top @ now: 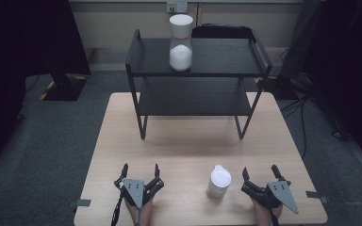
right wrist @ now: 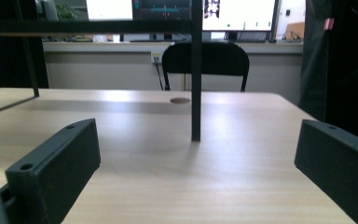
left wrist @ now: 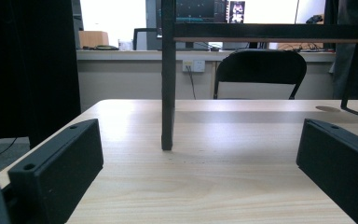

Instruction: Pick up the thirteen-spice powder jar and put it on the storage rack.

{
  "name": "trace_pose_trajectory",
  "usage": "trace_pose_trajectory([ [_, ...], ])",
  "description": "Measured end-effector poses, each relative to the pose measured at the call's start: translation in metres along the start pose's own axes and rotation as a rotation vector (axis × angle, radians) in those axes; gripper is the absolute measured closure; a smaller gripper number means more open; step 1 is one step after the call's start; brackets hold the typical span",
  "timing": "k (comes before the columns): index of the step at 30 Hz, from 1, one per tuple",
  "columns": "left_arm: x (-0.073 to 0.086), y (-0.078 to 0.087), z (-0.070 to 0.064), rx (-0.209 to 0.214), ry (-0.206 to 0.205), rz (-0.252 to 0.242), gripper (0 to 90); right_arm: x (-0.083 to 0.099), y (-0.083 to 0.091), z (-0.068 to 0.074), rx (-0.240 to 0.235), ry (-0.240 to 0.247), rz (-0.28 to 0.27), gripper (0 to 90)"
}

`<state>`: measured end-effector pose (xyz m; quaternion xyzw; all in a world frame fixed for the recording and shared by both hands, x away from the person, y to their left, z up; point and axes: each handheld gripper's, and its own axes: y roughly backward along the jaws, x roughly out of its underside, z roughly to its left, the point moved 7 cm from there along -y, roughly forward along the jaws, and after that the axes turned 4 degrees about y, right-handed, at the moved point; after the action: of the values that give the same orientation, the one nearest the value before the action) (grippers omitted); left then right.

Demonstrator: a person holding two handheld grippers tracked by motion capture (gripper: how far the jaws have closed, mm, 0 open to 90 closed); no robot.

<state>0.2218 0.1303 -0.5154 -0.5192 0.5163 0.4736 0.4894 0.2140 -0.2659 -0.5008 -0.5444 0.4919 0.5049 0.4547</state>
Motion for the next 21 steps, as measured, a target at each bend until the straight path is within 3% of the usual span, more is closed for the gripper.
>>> trace_pose_trajectory([
  [4, 0.0, 0.0, 0.0, 0.001, 0.0, 0.0, 0.0, -0.022, 0.005, -0.002, -0.037, -0.044, -0.051, 0.0],
  [8, 0.0, 0.0, 0.0, 0.001, 0.0, 0.0, 0.0, -0.049, 0.01, 0.001, -0.068, -0.024, -0.105, 0.0],
  [11, 0.0, 0.0, 0.0, 0.001, 0.001, 0.0, 0.0, -0.069, 0.011, 0.012, -0.148, -0.014, -0.131, 0.0],
  [15, 0.0, 0.0, 0.0, 0.001, 0.001, 0.0, 0.0, -0.074, 0.011, 0.027, -0.217, -0.015, -0.138, 0.0],
  [21, 0.0, 0.0, 0.0, 0.001, 0.0, 0.0, 0.0, -0.063, 0.014, 0.056, -0.305, -0.035, -0.111, 0.0],
])
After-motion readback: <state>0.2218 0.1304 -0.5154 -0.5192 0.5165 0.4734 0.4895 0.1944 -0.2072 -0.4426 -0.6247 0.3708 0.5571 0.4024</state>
